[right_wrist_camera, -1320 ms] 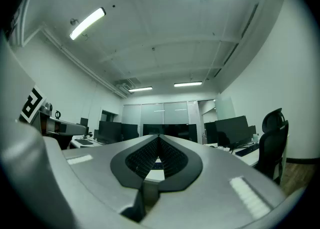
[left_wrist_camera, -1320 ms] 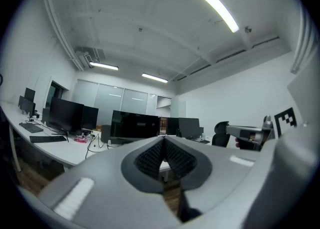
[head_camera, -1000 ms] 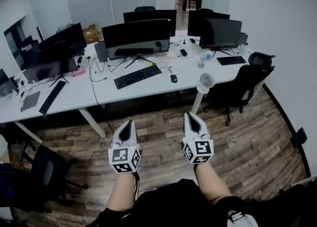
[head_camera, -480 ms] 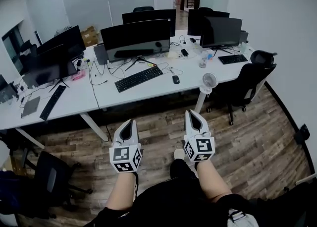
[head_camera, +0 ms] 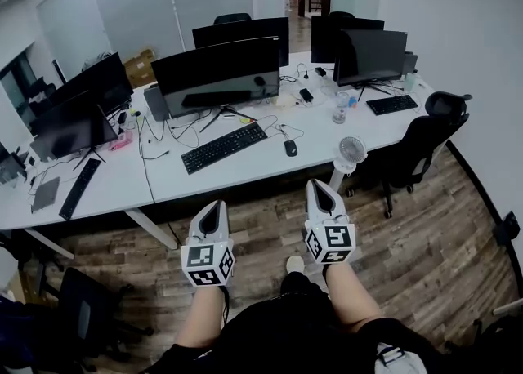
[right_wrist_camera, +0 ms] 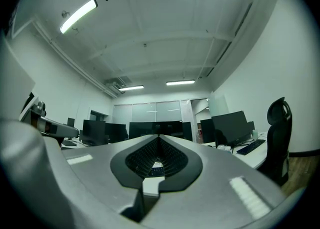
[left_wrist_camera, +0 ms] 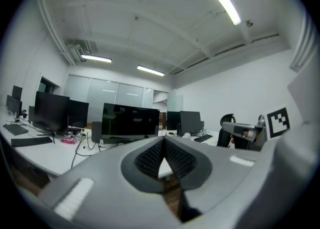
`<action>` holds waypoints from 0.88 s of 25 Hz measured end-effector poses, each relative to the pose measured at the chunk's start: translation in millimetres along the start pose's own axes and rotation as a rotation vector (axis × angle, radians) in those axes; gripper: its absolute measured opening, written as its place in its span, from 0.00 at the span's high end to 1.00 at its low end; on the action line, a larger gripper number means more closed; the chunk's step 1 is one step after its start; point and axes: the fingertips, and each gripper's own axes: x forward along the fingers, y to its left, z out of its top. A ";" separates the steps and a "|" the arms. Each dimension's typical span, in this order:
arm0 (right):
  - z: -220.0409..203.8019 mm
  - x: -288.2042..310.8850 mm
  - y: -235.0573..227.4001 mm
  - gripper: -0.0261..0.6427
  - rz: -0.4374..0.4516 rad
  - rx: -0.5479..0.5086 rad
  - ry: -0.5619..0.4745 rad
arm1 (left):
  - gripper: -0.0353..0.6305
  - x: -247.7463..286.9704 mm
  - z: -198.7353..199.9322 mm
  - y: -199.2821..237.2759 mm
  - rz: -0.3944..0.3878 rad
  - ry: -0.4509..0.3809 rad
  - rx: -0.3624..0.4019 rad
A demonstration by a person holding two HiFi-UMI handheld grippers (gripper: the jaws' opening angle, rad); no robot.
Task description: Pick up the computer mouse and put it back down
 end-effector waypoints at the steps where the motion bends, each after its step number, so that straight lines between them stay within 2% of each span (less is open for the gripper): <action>1: -2.6 13.9 -7.9 0.97 0.004 0.001 0.002 | 0.87 14.5 0.9 -0.2 0.000 0.001 -0.003; 13: -24.9 165.8 -93.4 0.97 0.051 0.033 0.025 | 0.87 182.0 10.9 1.0 0.029 0.037 -0.014; 22: -46.5 259.2 -134.8 0.97 0.125 0.042 0.071 | 0.87 286.2 12.8 4.9 0.054 0.050 -0.019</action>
